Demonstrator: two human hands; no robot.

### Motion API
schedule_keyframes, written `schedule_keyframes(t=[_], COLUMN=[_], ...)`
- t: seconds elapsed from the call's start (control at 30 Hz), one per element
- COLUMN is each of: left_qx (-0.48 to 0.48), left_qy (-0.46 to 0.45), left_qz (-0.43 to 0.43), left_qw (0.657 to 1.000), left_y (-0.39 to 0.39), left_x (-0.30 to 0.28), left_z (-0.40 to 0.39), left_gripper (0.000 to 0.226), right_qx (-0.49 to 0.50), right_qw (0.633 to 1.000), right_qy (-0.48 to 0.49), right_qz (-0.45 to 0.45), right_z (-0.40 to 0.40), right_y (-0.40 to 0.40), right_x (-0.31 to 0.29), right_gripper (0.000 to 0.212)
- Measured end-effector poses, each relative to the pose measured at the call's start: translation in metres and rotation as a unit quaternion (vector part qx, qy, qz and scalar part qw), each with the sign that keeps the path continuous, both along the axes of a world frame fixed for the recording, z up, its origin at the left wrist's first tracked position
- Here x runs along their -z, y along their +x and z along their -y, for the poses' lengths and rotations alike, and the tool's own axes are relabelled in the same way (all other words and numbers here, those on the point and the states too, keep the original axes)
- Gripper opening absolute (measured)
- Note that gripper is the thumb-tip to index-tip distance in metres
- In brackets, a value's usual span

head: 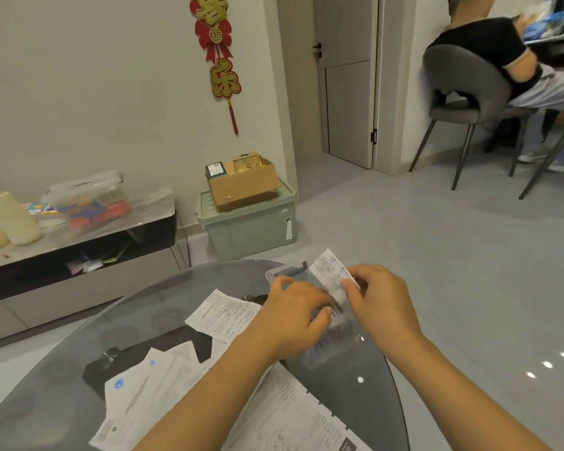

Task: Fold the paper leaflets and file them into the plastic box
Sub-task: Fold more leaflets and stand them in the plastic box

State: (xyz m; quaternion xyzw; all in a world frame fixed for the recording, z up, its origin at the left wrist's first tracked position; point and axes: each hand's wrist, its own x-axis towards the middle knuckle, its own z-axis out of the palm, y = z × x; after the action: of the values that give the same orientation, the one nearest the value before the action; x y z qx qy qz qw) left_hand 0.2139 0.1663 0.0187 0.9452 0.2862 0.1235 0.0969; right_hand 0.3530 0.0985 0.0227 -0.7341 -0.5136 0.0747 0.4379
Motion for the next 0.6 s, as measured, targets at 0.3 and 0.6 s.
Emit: schedule_keyframes(t=[0.3,0.6], left_qx=[0.052,0.010], left_qy=[0.032,0.032], left_qz=[-0.036,0.003], left_qw=[0.997,0.999], left_y=[0.007,0.000], left_x=[0.012,0.024], left_z=[-0.007,-0.010], left_gripper=[0.057,0.063], right_qx=[0.030,0.031], right_qw=[0.999,0.993], right_qy=[-0.012,-0.046], right_qz=[0.031,0.108], right_z=[-0.004,-0.005], right_y=[-0.001,-0.012], right_x=[0.011,0.012], right_gripper=[0.025,0.021])
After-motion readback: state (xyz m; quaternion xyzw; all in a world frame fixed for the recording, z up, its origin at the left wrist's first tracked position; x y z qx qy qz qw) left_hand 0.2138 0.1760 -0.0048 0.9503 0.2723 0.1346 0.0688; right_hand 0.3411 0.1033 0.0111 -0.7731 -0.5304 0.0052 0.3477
